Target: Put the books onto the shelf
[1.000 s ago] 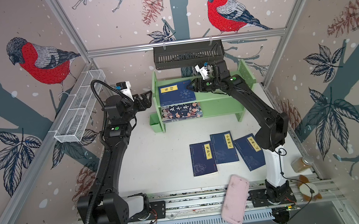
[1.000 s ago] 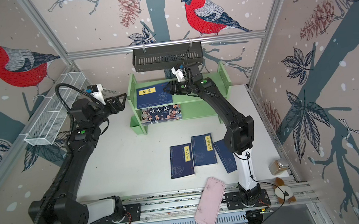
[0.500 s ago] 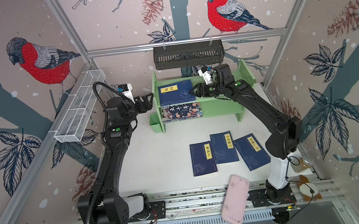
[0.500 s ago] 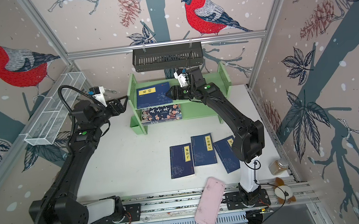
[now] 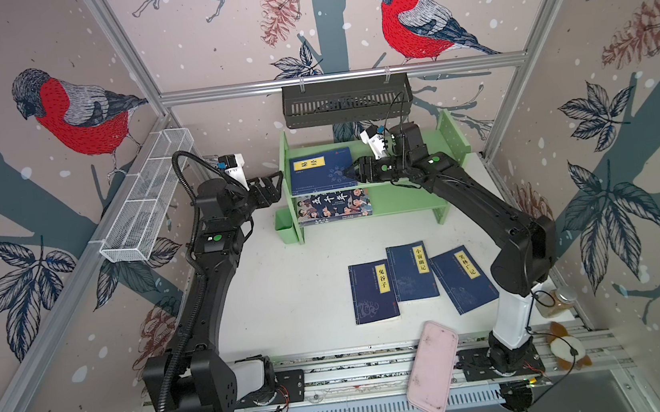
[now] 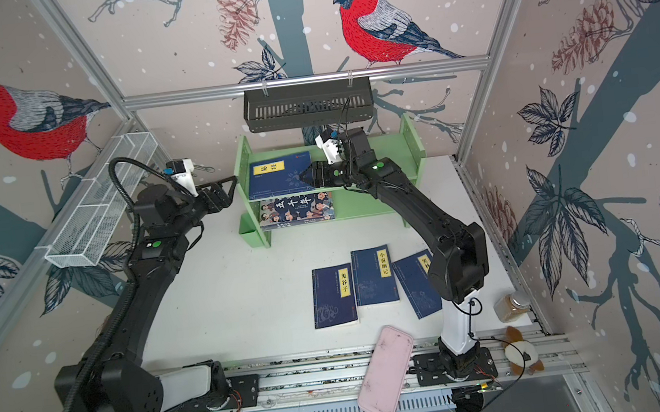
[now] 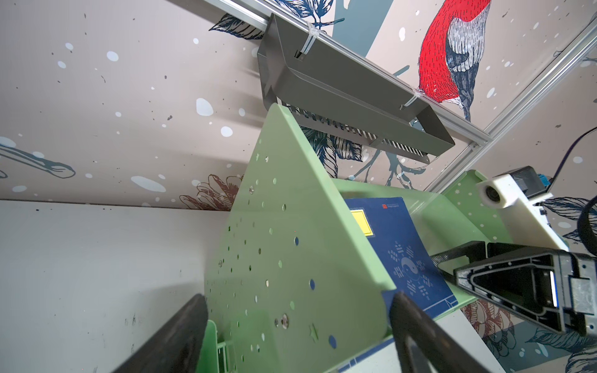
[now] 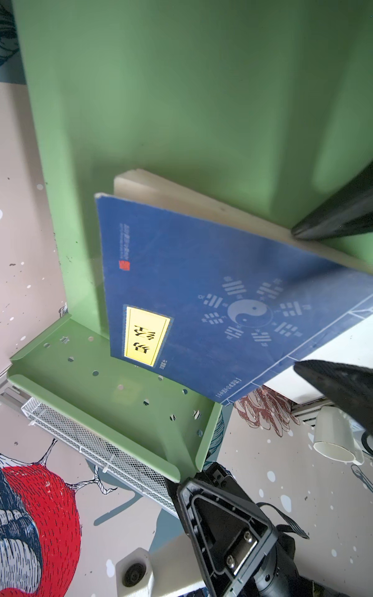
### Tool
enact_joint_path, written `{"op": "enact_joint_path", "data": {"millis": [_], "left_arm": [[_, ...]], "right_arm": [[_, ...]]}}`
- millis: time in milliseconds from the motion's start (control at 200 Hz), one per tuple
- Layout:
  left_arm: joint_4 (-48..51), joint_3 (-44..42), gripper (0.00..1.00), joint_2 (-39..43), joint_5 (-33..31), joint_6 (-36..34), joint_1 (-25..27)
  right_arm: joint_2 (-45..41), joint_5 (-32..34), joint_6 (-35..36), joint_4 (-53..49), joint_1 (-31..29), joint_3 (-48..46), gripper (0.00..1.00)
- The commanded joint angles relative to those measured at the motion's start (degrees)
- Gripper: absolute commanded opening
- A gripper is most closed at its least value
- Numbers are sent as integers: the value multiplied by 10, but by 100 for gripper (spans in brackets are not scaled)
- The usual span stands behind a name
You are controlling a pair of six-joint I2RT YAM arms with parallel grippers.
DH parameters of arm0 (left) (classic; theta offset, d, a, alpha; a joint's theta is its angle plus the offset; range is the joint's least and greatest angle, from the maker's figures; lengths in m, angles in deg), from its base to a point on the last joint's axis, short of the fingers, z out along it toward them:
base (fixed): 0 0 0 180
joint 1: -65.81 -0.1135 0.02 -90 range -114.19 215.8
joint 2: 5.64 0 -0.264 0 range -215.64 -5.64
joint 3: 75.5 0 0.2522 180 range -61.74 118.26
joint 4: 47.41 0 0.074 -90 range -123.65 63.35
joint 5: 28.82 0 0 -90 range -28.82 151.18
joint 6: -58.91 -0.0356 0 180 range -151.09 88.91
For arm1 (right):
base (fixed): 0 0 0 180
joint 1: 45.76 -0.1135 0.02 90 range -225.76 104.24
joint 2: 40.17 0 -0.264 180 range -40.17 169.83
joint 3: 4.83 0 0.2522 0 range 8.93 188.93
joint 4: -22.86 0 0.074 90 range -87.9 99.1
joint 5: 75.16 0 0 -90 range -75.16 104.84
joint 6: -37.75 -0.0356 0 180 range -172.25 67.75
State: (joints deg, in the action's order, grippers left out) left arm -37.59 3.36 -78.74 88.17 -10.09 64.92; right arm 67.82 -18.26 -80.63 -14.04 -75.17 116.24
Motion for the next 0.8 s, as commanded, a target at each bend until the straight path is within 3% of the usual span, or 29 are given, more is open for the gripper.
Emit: {"op": "enact_joint_path", "data": {"millis": [0, 335, 530, 690, 795], "left_arm": [[-30, -1, 88, 2, 11, 1, 0], [-31, -1, 88, 3, 11, -1, 0], [-18, 3, 88, 9, 5, -15, 0], [59, 22, 89, 26, -1, -39, 0], [129, 21, 90, 46, 6, -34, -1]], "right_arm": [[-3, -3, -9, -23, -4, -4, 61], [0, 3, 2, -32, 3, 1, 62], [-13, 46, 14, -42, 15, 4, 62], [-83, 103, 36, -42, 15, -31, 62], [-171, 156, 54, -26, 2, -112, 62]]}}
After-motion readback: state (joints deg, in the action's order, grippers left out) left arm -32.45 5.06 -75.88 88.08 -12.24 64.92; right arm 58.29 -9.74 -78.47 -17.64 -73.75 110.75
